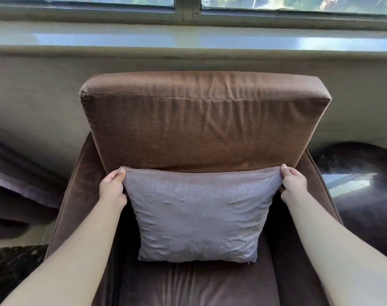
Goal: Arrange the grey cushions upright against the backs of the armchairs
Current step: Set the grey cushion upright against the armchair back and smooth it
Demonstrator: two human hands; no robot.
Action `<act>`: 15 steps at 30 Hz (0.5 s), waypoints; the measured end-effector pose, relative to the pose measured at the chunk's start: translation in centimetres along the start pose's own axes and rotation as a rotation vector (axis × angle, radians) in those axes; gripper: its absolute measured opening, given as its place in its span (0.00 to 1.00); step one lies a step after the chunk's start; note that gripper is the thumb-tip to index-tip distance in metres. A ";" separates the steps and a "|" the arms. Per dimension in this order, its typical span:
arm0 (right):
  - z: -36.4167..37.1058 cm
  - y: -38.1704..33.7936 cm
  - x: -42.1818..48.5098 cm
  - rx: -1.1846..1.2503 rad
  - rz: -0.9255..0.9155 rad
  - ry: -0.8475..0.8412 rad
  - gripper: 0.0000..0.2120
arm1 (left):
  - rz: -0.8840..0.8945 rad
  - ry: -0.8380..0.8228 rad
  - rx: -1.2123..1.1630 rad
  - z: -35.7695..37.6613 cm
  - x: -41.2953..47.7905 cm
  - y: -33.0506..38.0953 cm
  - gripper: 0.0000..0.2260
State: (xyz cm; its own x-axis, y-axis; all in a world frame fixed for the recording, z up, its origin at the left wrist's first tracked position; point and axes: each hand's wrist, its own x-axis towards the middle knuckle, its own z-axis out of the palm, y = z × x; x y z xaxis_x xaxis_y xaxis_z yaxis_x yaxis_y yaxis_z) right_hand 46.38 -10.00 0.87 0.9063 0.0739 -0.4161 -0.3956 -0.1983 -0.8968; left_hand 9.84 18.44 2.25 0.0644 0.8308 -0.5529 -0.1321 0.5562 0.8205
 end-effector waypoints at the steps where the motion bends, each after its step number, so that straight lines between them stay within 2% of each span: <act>1: 0.4 -0.1 0.1 -0.002 -0.008 0.007 0.13 | 0.001 0.000 0.012 0.1 0.2 -0.1 0.06; 6: 0.6 -0.1 0.3 -0.083 -0.089 0.023 0.14 | 0.014 -0.038 0.099 -0.3 0.8 -0.4 0.07; 11: 0.1 -0.9 -1.7 -0.277 -0.215 0.036 0.12 | 0.052 -0.070 0.139 -0.8 0.9 -0.5 0.06; 13: -0.1 -1.6 -3.3 -0.388 -0.273 0.016 0.07 | 0.077 -0.101 0.141 -1.3 0.6 -0.7 0.06; 15: -0.1 -2.1 -5.1 -0.563 -0.338 0.000 0.11 | 0.104 -0.099 0.152 -2.1 0.2 -1.3 0.08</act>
State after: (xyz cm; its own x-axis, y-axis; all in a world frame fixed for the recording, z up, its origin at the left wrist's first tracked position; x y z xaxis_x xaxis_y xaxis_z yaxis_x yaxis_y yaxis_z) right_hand 42.58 -10.07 4.90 0.9670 0.2218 -0.1256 0.0490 -0.6454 -0.7623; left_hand 7.99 17.87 0.80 0.1557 0.8775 -0.4537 0.0075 0.4582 0.8888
